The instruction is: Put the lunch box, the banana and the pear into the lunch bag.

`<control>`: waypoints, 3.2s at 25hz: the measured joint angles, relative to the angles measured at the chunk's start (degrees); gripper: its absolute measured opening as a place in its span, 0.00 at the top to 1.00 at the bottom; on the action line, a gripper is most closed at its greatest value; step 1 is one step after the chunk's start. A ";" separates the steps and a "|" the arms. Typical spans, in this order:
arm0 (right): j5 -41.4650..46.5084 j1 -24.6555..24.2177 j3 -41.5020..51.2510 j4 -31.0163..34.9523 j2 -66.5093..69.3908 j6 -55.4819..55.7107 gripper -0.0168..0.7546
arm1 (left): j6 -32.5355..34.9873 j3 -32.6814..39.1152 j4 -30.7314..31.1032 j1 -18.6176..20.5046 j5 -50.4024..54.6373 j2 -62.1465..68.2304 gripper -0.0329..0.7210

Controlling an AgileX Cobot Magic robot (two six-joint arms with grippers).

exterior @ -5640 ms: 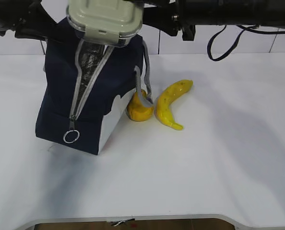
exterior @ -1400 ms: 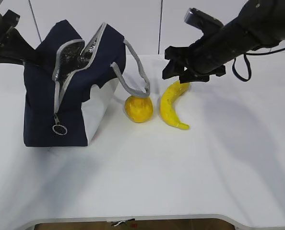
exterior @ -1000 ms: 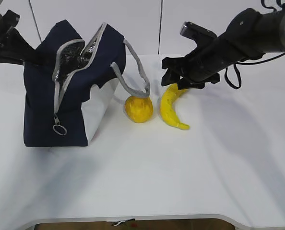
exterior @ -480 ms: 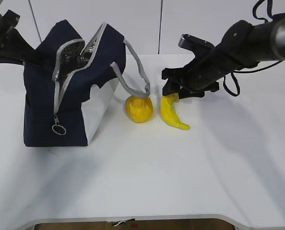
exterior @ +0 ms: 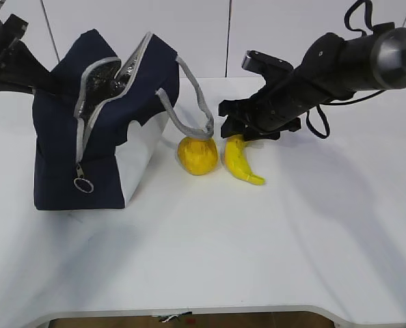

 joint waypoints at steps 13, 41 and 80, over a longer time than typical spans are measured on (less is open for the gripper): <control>1.72 0.00 -0.42 -4.20 0.32 2.68 0.41 | -0.03 0.00 0.09 0.00 0.66 0.00 0.94; 3.96 0.83 -0.42 -4.85 1.26 3.07 0.56 | -0.12 0.00 1.07 0.00 0.98 0.00 0.94; 42.27 6.46 -38.85 13.56 3.50 -1.08 0.57 | -0.12 0.00 -11.54 0.00 1.76 -0.83 0.94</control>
